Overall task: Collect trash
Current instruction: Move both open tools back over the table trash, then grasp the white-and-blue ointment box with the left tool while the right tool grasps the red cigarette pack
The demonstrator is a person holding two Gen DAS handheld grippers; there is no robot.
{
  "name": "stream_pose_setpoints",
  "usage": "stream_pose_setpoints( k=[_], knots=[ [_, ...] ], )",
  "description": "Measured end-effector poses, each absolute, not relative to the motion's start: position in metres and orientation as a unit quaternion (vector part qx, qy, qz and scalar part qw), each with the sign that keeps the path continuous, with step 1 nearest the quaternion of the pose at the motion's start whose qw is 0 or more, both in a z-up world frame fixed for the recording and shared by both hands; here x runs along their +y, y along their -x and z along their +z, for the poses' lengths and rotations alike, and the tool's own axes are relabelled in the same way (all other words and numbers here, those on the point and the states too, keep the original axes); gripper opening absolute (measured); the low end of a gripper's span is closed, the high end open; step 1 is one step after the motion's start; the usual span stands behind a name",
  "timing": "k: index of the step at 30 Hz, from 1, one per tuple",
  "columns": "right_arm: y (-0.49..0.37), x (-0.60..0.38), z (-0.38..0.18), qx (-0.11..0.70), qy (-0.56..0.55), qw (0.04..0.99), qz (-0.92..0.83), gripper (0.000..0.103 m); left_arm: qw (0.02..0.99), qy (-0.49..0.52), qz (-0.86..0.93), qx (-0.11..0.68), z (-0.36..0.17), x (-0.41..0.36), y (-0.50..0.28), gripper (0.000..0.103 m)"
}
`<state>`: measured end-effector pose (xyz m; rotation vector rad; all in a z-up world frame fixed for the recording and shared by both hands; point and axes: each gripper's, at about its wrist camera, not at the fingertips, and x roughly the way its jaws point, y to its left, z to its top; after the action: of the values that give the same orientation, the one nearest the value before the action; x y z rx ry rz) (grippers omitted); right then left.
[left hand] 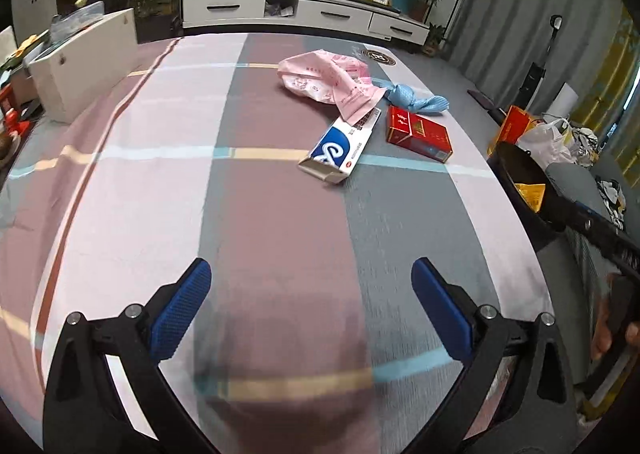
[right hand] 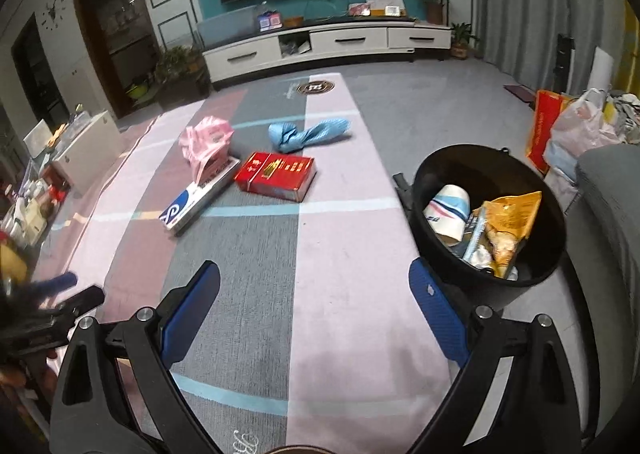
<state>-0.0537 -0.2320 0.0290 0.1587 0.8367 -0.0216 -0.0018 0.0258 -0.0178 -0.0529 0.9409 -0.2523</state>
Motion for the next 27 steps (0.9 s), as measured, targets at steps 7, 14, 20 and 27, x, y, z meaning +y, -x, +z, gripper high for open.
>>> stream_pose_setpoints(
  k=[7, 14, 20, 27],
  knots=[
    [0.034, -0.241, 0.007, 0.428, -0.100, 0.898, -0.013, 0.093, 0.884, -0.028, -0.105, 0.454, -0.028, -0.002, -0.045, 0.100],
    [0.017, -0.251, -0.005, 0.435, -0.103, 0.894, -0.018, 0.093, 0.879, -0.060, -0.122, 0.457, -0.040, -0.030, -0.088, 0.083],
    [-0.011, -0.250, -0.007, 0.422, -0.100, 0.901, 0.012, 0.093, 0.873, -0.100, -0.133, 0.459, -0.052, -0.048, -0.108, 0.064],
    [-0.061, -0.242, -0.010, 0.424, -0.082, 0.899, 0.070, 0.093, 0.870, -0.111, -0.143, 0.459, -0.056, -0.042, -0.107, 0.047]
  ],
)
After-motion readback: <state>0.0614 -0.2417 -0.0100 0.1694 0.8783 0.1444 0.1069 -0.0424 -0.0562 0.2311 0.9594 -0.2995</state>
